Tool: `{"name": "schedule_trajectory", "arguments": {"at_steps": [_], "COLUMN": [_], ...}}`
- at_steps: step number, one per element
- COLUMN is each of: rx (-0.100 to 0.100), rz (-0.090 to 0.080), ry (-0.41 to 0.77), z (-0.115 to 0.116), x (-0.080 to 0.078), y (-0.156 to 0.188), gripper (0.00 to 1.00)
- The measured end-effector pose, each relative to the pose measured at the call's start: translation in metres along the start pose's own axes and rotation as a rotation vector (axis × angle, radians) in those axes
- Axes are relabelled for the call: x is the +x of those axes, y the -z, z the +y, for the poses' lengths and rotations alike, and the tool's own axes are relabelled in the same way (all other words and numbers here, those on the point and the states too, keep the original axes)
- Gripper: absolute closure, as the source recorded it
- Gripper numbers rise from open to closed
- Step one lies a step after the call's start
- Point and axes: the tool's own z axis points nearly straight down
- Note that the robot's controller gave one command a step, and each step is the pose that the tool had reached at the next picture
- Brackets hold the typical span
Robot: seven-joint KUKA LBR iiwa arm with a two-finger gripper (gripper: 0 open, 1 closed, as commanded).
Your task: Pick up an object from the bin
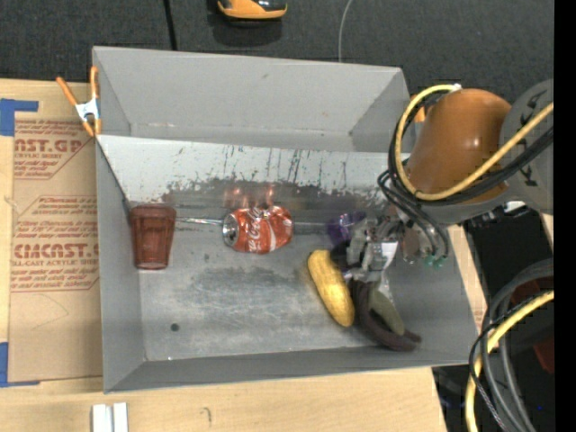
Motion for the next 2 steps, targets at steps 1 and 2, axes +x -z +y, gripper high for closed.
{"name": "schedule_trajectory", "arguments": {"at_steps": [1,2], "rx": [0.0,0.001], "rz": [0.002,0.002], "ry": [0.02,0.055], "z": [-0.011,-0.022], "x": [0.005,0.0], "y": [0.017,0.052], "gripper": [1.0,1.0]}}
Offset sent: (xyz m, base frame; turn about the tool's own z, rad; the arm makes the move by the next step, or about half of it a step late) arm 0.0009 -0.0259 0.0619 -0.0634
